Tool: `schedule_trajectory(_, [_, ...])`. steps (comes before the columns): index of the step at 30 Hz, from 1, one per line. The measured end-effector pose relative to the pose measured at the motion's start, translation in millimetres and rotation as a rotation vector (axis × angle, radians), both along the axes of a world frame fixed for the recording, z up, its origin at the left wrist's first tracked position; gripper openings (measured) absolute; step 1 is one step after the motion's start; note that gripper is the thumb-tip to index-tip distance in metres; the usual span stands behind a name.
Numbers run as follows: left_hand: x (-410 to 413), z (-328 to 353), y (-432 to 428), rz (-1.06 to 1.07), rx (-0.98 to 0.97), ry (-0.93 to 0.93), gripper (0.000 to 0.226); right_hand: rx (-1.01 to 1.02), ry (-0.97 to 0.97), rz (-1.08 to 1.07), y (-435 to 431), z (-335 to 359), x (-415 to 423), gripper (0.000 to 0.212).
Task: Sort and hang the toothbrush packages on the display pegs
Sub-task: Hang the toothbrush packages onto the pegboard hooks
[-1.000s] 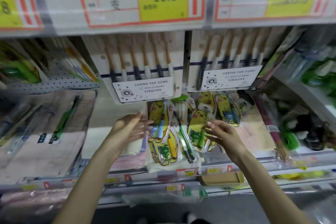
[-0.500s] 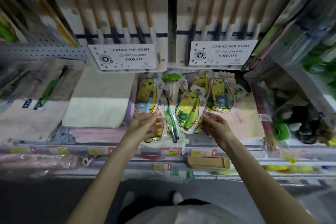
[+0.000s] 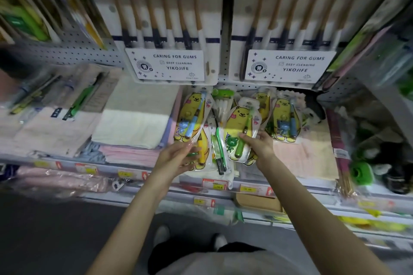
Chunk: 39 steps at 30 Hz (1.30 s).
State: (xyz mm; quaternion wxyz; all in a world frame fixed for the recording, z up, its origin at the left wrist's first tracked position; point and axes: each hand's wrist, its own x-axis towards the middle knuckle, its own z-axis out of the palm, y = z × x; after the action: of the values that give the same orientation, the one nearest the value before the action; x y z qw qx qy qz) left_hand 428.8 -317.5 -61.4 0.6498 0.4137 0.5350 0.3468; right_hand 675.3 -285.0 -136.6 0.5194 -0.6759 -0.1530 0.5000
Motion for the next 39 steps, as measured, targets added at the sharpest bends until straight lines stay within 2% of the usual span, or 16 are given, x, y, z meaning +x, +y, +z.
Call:
schedule_trajectory(2, [0, 0, -1, 0.005, 0.002, 0.000, 0.046, -0.011, -0.042, 0.006, 4, -7, 1, 0.067])
schedule_trajectory(5, [3, -1, -4, 0.019, -0.010, -0.002, 0.048, -0.036, -0.053, 0.027, 2, -5, 2, 0.045])
schedule_trajectory(8, [6, -4, -8, 0.032, -0.029, -0.021, 0.047, -0.022, -0.074, 0.007, -5, 7, 7, 0.035])
schedule_trajectory(12, [13, -5, -12, 0.023, -0.043, -0.034, 0.044, 0.013, 0.119, -0.061, -19, 16, 26, 0.036])
schedule_trajectory(15, [20, -5, -13, 0.009, -0.052, -0.038, 0.035, 0.067, 0.229, -0.091, -34, 24, 42, 0.026])
schedule_trajectory(18, [31, -5, -14, -0.038, -0.065, -0.024, 0.030, 0.107, 0.321, -0.006, -49, 28, 48, 0.015])
schedule_trajectory(21, [45, -4, -17, -0.149, -0.067, 0.019, 0.024, 0.138, 0.375, 0.095, -60, 33, 41, 0.028])
schedule_trajectory(23, [56, -2, -20, -0.218, -0.102, 0.018, 0.019, 0.170, 0.405, 0.122, -65, 37, 35, 0.012])
schedule_trajectory(24, [62, -1, -21, -0.249, -0.121, 0.021, 0.015, 0.188, 0.414, 0.134, -66, 39, 31, 0.013])
schedule_trajectory(27, [76, 1, -25, -0.299, -0.173, 0.037, 0.008, 0.247, 0.372, 0.178, -70, 48, 22, 0.017])
schedule_trajectory(29, [80, 0, -26, -0.311, -0.196, 0.039, 0.017, 0.279, 0.340, 0.188, -72, 51, 16, 0.024])
schedule_trajectory(32, [85, 0, -26, -0.279, -0.205, 0.051, 0.027, 0.280, 0.316, 0.222, -74, 55, 10, 0.046])
schedule_trajectory(35, [87, -3, -25, -0.241, -0.193, 0.080, 0.040, 0.269, 0.289, 0.230, -77, 56, 5, 0.053])
schedule_trajectory(37, [85, -7, -27, -0.230, -0.157, 0.095, 0.041, 0.254, 0.224, 0.257, -77, 57, 4, 0.047])
schedule_trajectory(39, [82, -9, -29, -0.215, -0.118, 0.110, 0.035, 0.226, 0.101, 0.286, -74, 59, 12, 0.029])
